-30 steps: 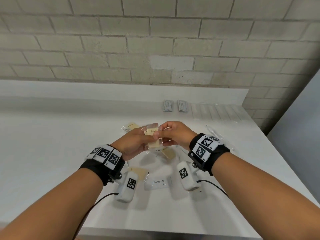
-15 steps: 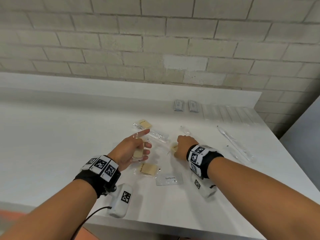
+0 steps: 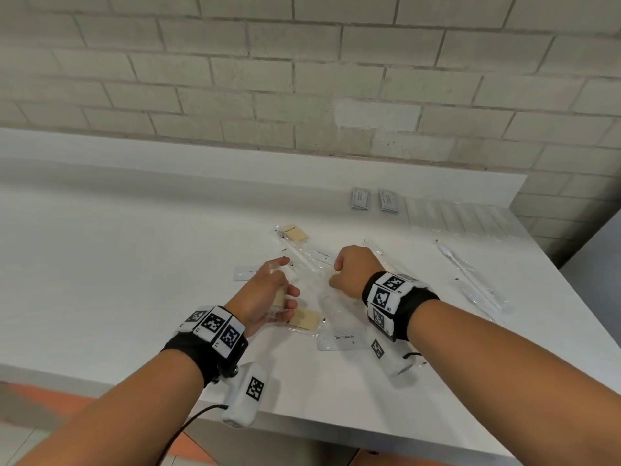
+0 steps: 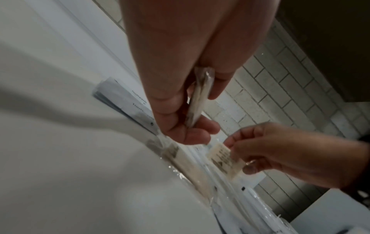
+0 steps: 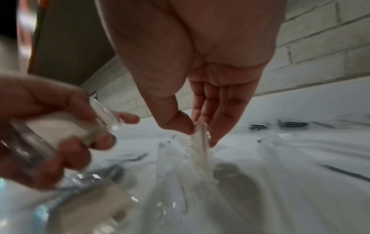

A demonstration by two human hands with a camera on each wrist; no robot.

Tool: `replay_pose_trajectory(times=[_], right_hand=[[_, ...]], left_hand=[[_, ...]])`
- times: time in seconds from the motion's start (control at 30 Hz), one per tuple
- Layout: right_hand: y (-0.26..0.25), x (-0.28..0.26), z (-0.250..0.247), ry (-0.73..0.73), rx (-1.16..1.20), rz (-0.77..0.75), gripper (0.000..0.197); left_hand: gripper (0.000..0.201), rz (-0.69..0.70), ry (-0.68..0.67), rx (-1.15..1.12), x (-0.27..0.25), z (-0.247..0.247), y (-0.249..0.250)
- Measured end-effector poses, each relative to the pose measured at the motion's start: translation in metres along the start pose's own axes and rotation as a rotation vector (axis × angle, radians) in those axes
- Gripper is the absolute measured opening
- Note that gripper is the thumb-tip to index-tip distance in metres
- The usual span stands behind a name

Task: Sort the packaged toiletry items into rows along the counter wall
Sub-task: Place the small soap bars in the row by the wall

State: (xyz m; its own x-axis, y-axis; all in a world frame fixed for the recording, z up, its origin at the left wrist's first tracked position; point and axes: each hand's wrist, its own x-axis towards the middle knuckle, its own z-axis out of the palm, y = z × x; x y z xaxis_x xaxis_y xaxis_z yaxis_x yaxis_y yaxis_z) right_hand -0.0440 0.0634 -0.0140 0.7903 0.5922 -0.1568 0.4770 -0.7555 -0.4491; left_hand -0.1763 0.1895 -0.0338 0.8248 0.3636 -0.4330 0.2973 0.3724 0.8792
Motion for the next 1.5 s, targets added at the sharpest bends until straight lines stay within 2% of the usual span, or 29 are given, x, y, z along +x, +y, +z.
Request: replay_pose_trajectory(times=[0.03, 0.17, 0.27, 0.37, 0.43, 0.53, 0.6, 0.7, 0.77, 0.83, 0.93, 1.03, 1.13, 1.23, 1.37, 1.43, 1.5], right_hand=[[-0.007, -0.002, 0.000, 0.023, 0.052, -0.036, 0.029], [-0.041, -0.015, 0.005, 0.054, 0.241, -0.156, 0.017], [-0.053, -0.024, 0.014, 0.037, 0.306, -0.216, 0.018], [-0.051, -0.033, 0.010, -0.087, 0.483, -0.205, 0.027], [-0.041, -0.033, 0.005, -0.172, 0.552, -0.168, 0.033], [-0.016, -0.032, -0.008, -0.087, 0.453, -0.053, 0.027], [0.007, -0.032, -0.018, -0.038, 0.238, 0.026, 0.026], [0.037, -0.038, -0.024, -0.158, -0.094, 0.159, 0.026], [0.052, -0.045, -0.025, -0.226, -0.230, 0.256, 0.022], [0.066, -0.053, -0.028, -0.239, -0.287, 0.313, 0.024], [0.082, -0.065, -0.033, -0.273, -0.311, 0.336, 0.032], [0.087, -0.075, -0.029, -0.295, -0.341, 0.345, 0.034], [0.089, -0.079, -0.025, -0.270, -0.328, 0.304, 0.022], [0.088, -0.083, -0.020, -0.249, -0.306, 0.268, 0.016], [0.088, -0.087, -0.014, -0.264, -0.288, 0.260, 0.026], [0.092, -0.087, -0.015, -0.264, -0.269, 0.257, 0.029], [0.095, -0.088, -0.019, -0.268, -0.244, 0.254, 0.032]], left_hand=[[0.035, 0.008, 0.005, 0.023, 0.001, 0.001, -0.001], [0.045, 0.021, -0.030, 0.056, 0.002, 0.012, -0.003], [0.046, 0.070, -0.066, 0.040, 0.000, 0.018, 0.001], [0.037, 0.122, -0.090, 0.063, -0.002, 0.016, 0.002], [0.038, 0.130, -0.056, 0.126, 0.001, 0.011, -0.003], [0.044, 0.098, 0.103, 0.284, 0.008, 0.004, -0.011], [0.041, 0.098, 0.150, 0.381, 0.009, 0.002, -0.014], [0.039, 0.081, 0.172, 0.587, 0.007, 0.003, -0.012], [0.049, 0.044, 0.210, 0.775, 0.007, 0.005, -0.012], [0.059, 0.012, 0.265, 0.967, 0.005, 0.007, -0.012], [0.070, -0.036, 0.280, 1.123, -0.001, 0.015, -0.015], [0.070, -0.061, 0.307, 1.256, -0.005, 0.029, -0.022], [0.071, -0.083, 0.350, 1.304, -0.007, 0.044, -0.024], [0.079, -0.118, 0.383, 1.263, -0.011, 0.049, -0.022], [0.085, -0.149, 0.477, 1.118, -0.015, 0.050, -0.022], [0.076, -0.165, 0.532, 1.079, -0.013, 0.047, -0.025], [0.057, -0.172, 0.546, 1.070, -0.016, 0.045, -0.027]])
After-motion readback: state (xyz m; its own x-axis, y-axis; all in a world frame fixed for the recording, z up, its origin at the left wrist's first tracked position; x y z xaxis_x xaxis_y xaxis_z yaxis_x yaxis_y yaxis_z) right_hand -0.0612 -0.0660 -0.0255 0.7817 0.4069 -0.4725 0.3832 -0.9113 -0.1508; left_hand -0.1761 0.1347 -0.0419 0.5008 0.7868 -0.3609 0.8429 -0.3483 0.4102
